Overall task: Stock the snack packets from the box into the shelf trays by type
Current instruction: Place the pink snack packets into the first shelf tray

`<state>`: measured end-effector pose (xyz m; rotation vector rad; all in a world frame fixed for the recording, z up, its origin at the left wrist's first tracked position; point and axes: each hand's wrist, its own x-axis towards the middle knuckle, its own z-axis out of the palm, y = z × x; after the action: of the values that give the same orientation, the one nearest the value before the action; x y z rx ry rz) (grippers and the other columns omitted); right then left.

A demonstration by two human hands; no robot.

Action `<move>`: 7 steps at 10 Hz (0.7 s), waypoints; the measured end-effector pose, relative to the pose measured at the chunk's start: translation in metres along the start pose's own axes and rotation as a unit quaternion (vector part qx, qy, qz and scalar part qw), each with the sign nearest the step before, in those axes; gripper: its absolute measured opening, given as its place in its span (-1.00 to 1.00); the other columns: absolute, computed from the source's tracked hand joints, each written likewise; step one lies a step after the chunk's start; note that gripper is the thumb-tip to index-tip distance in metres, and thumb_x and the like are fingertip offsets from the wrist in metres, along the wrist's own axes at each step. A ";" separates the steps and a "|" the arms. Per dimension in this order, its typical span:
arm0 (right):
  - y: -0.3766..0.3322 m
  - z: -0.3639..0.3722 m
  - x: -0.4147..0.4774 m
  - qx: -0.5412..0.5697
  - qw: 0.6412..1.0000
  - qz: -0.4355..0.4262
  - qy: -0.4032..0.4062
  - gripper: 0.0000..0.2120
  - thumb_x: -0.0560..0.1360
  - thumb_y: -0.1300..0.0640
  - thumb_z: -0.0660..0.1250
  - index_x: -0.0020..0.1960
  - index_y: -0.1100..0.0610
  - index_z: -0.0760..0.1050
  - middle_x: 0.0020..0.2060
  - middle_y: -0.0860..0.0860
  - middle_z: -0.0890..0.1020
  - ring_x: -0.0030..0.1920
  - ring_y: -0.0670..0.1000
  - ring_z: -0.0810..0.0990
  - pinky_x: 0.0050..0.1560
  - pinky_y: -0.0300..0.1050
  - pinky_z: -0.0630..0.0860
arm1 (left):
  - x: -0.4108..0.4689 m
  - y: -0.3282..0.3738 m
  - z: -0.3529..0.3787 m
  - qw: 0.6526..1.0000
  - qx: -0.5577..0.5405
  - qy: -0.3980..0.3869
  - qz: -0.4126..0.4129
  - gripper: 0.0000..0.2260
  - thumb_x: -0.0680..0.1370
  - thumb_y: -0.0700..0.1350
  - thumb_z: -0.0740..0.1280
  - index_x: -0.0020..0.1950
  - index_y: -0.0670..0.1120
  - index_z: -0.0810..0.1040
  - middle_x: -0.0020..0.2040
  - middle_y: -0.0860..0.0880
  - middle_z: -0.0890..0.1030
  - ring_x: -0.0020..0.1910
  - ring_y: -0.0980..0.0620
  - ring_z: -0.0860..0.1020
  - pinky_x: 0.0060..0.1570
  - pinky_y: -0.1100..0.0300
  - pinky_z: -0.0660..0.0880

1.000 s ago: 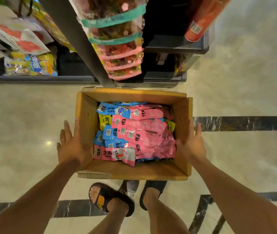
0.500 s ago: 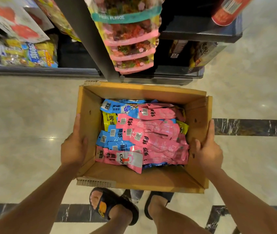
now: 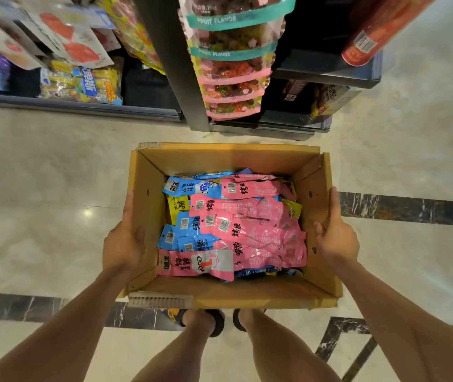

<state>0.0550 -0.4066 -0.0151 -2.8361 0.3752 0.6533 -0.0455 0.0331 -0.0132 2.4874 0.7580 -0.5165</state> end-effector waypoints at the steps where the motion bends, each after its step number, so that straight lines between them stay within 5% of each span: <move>1: -0.023 -0.036 -0.037 -0.023 0.999 -0.032 -0.024 -0.13 0.61 0.05 0.24 0.55 -0.27 -0.39 -0.44 0.05 0.52 -0.45 0.09 0.51 -0.43 0.04 0.56 | -0.041 -0.013 -0.043 1.000 -0.001 0.003 -0.012 -0.18 0.65 -0.15 0.29 0.64 0.26 -0.23 -0.20 -0.07 0.56 -0.35 0.00 0.46 -0.31 0.06 0.40; 4: -0.105 -0.153 -0.135 -0.031 0.994 -0.099 -0.034 -0.10 0.60 0.13 0.29 0.58 -0.23 -0.34 -0.38 0.12 0.56 -0.45 0.07 0.49 -0.44 -0.03 0.51 | -0.151 -0.034 -0.191 0.997 -0.028 0.034 -0.060 -0.17 0.64 -0.15 0.26 0.62 0.30 -0.27 -0.16 -0.09 0.59 -0.26 -0.10 0.54 -0.25 -0.01 0.50; 5: -0.159 -0.213 -0.180 -0.033 0.987 -0.151 -0.049 -0.08 0.59 0.02 0.31 0.58 -0.20 -0.36 -0.09 0.25 0.64 -0.25 0.24 0.60 -0.28 -0.03 0.43 | -0.199 -0.046 -0.266 0.994 -0.061 0.062 -0.065 -0.16 0.62 -0.19 0.25 0.63 0.28 -0.25 -0.17 -0.11 0.61 -0.28 -0.10 0.55 -0.29 0.01 0.48; 6: -0.200 -0.254 -0.205 -0.026 0.978 -0.203 -0.051 -0.10 0.59 -0.05 0.30 0.58 -0.19 -0.36 -0.01 0.27 0.62 -0.12 0.30 0.63 -0.22 -0.02 0.40 | -0.229 -0.061 -0.312 0.990 -0.091 0.079 -0.069 -0.15 0.61 -0.20 0.23 0.61 0.34 -0.27 -0.17 -0.14 0.63 -0.26 -0.16 0.60 -0.25 -0.08 0.57; 7: -0.250 -0.294 -0.233 -0.057 0.969 -0.237 -0.036 -0.05 0.52 -0.14 0.30 0.55 -0.25 -0.39 -0.13 0.22 0.62 -0.18 0.29 0.62 -0.26 0.00 0.44 | -0.264 -0.081 -0.363 0.982 -0.106 0.120 -0.106 -0.19 0.62 -0.21 0.23 0.62 0.34 -0.19 -0.06 -0.20 0.66 -0.18 -0.24 0.64 -0.16 -0.14 0.62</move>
<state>0.0425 -0.1992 0.3850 -2.8337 -0.3586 0.6839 -0.2218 0.1815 0.3804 2.3068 1.1182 -0.1956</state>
